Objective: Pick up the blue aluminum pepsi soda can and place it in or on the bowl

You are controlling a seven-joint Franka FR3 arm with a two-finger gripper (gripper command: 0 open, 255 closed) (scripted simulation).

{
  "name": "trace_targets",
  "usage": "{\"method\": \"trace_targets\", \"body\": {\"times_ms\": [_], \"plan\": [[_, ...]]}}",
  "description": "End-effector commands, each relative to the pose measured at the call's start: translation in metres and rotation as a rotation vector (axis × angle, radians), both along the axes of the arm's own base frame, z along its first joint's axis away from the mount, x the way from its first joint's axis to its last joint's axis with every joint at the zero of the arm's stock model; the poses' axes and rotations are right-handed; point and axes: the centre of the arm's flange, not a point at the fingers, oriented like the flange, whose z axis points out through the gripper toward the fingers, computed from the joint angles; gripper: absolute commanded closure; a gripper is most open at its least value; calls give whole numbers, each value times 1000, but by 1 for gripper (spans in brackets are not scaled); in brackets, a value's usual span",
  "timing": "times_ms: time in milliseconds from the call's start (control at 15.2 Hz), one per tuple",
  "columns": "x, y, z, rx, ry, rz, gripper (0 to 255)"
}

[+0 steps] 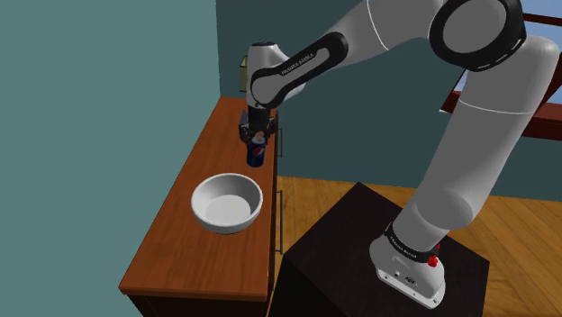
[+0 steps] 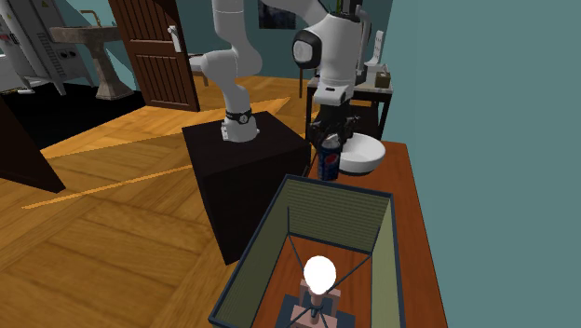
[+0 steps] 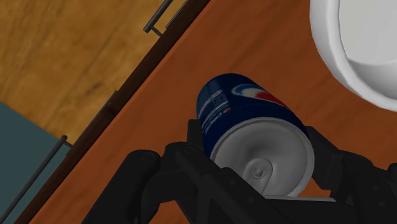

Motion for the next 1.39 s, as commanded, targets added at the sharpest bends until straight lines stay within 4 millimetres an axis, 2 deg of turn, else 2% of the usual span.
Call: {"method": "trace_targets", "body": {"times_ms": [0,924,990,1320], "plan": [[-1,-2,12,0,0,0,255],[-1,-2,86,0,0,0,255],[-1,-2,86,0,0,0,255],[-27,58,97,0,0,0,255]]}}
